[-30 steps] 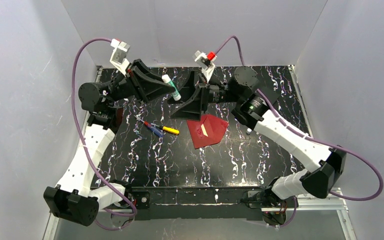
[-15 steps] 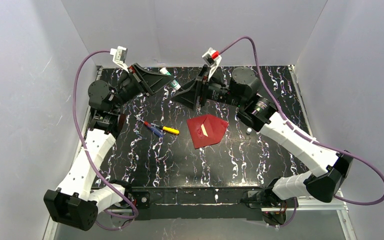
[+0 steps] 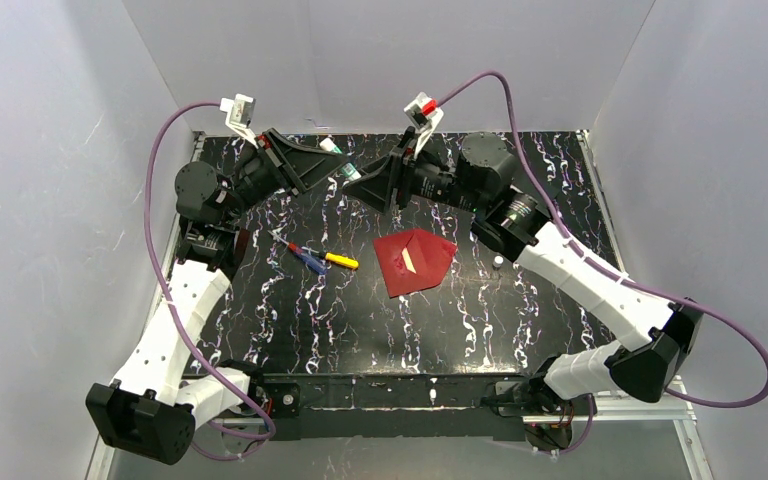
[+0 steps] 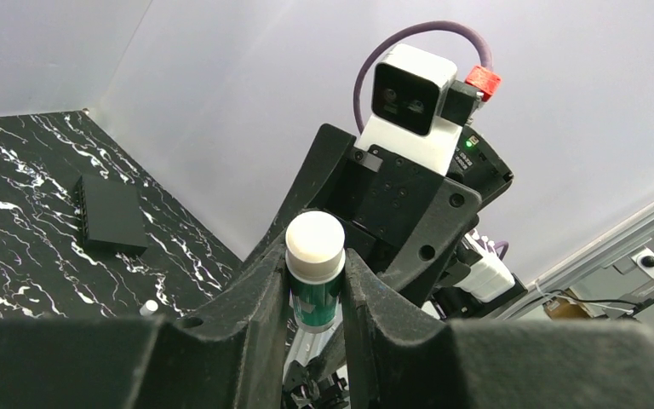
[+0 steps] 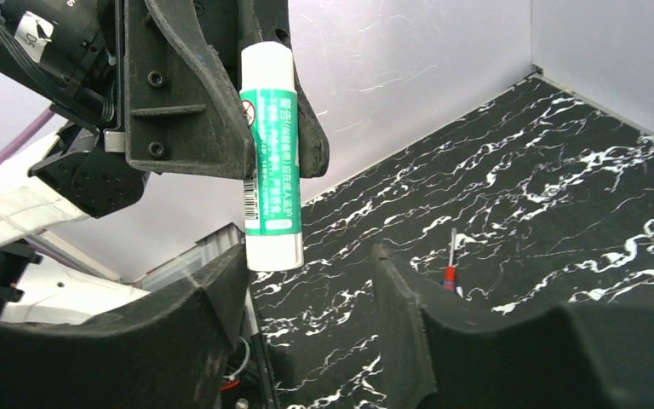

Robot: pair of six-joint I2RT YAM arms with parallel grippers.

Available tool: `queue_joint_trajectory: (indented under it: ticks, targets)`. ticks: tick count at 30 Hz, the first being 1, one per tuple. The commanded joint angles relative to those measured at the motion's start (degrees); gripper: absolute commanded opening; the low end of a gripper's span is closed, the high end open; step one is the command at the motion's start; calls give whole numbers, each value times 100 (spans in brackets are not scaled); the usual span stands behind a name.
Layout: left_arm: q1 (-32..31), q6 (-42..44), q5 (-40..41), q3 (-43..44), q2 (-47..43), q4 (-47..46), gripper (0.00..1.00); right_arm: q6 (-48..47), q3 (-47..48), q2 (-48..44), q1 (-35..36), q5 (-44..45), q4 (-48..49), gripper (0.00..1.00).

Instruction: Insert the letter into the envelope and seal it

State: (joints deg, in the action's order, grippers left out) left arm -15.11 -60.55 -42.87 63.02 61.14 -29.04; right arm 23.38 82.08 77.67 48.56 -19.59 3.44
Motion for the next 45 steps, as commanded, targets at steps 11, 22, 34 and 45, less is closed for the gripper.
queue_joint_trajectory:
  ticks: [11, 22, 34, 45]
  targets:
    - [20, 166, -309, -54, -109, -88, 0, 286, 252, -71, 40, -104, 706, 40]
    - [23, 559, -1003, 266, -24, -119, 0, 485, 492, -17, 24, -1714, 772, 1]
    - [19, 639, -2795, 626, 10, -1003, 0, 2803, 251, 342, 79, -4139, 3346, 1]
    - [17, 100, -837, 45, -45, -1062, 0, 140, 48, -274, 75, -1153, 557, 84]
